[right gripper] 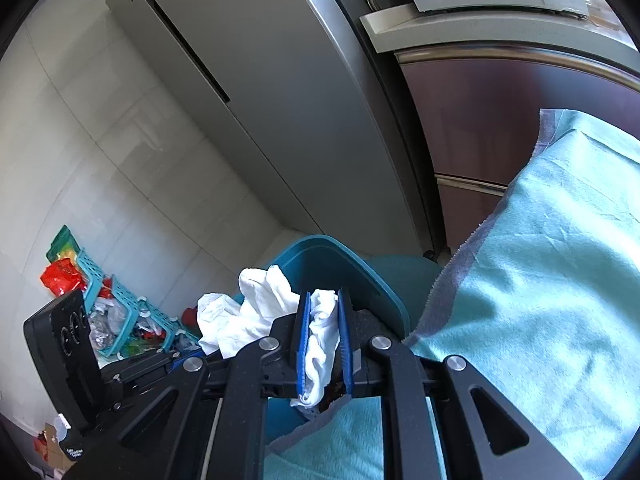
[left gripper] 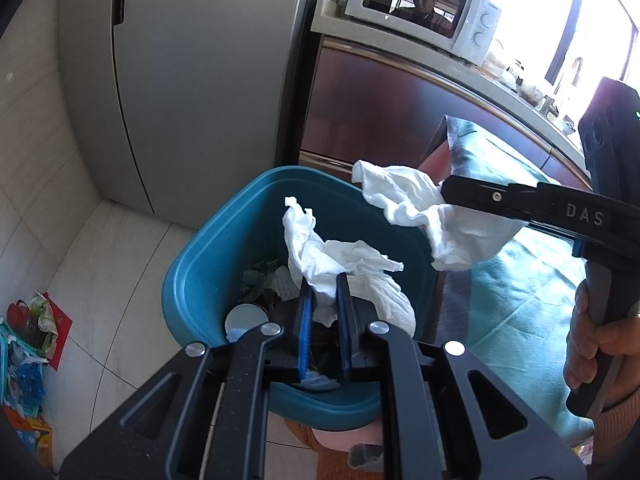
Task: Collect trash
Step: 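Lower both grippers into the teal bin and open them to drop the tissues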
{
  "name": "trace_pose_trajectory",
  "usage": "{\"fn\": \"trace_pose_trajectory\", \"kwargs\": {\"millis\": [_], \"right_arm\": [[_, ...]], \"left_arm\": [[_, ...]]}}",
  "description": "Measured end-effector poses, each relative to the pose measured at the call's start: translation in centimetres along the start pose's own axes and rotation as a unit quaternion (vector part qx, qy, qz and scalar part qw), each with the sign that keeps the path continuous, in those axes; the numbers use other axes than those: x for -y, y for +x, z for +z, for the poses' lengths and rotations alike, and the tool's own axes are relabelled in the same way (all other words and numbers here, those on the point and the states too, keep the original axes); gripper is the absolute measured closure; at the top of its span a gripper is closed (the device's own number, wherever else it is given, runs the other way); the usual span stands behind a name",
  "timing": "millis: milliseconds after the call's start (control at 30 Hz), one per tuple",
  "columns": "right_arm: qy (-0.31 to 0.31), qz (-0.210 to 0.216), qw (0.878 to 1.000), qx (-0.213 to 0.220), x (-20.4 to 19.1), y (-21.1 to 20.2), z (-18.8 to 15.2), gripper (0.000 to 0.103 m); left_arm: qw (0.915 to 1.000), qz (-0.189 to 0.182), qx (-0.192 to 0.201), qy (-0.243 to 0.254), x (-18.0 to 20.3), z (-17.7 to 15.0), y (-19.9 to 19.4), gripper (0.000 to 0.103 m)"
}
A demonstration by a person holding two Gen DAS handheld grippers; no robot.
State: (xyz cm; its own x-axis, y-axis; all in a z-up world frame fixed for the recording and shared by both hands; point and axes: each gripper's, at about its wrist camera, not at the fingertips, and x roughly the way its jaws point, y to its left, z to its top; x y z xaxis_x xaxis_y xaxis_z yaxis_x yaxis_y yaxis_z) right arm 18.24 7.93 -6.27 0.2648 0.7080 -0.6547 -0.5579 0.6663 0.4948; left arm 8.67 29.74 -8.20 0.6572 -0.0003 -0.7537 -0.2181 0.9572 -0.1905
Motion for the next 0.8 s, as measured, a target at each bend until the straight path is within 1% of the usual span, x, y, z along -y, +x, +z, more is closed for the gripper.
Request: {"fn": "trace_pose_trajectory", "kwargs": {"millis": [200,267,333,367,400,433,467,500,533,600,733,800], "right_arm": [[0.011,-0.018,1.0,-0.015,0.1,1.7,0.5,0.088],[0.01,-0.022,0.999,-0.022,0.1,2.2,0.5,0.085],[0.01,-0.025,0.999,-0.025,0.1,2.5,0.4,0.078],[0.011,-0.024,0.999,-0.026,0.1,2.5,0.4,0.077],[0.012,-0.024,0.999,-0.023,0.2,2.5,0.3,0.077],[0.013,-0.023,0.999,-0.02,0.3,2.3,0.3,0.071],[0.014,-0.025,0.999,-0.018,0.4,2.3,0.3,0.066],[0.015,-0.024,1.0,-0.014,0.6,2.1,0.4,0.061],[0.015,-0.022,1.0,-0.012,0.7,1.9,0.3,0.061],[0.016,-0.02,1.0,-0.013,0.9,1.6,0.2,0.061],[0.009,-0.017,1.0,-0.001,1.0,0.4,-0.4,0.061],[0.006,-0.011,1.0,0.006,1.0,-0.6,-0.6,0.06]], "left_arm": [[0.9999,0.004,-0.01,-0.001,0.3,0.0,1.4,0.09],[0.9999,0.001,-0.013,-0.001,0.4,-0.1,1.9,0.089],[0.9999,0.003,-0.015,-0.002,0.4,-0.2,2.4,0.087],[0.9999,0.002,-0.016,-0.003,0.4,-0.3,2.7,0.082],[0.9999,0.004,-0.015,-0.005,0.3,-0.4,2.9,0.074],[0.9998,0.009,-0.014,-0.007,0.3,-0.4,3.1,0.067],[0.9998,0.012,-0.012,-0.01,0.2,-0.4,3.3,0.053],[0.9998,0.013,-0.007,-0.012,0.2,-0.5,3.3,0.049],[0.9998,0.016,-0.005,-0.013,0.2,-0.5,3.4,0.049],[0.9998,0.015,-0.002,-0.015,0.2,-0.6,3.5,0.043],[0.9997,0.016,0.013,-0.01,0.3,-0.7,2.7,0.038],[0.9996,0.015,0.024,-0.005,0.5,-0.7,1.9,0.031]]}}
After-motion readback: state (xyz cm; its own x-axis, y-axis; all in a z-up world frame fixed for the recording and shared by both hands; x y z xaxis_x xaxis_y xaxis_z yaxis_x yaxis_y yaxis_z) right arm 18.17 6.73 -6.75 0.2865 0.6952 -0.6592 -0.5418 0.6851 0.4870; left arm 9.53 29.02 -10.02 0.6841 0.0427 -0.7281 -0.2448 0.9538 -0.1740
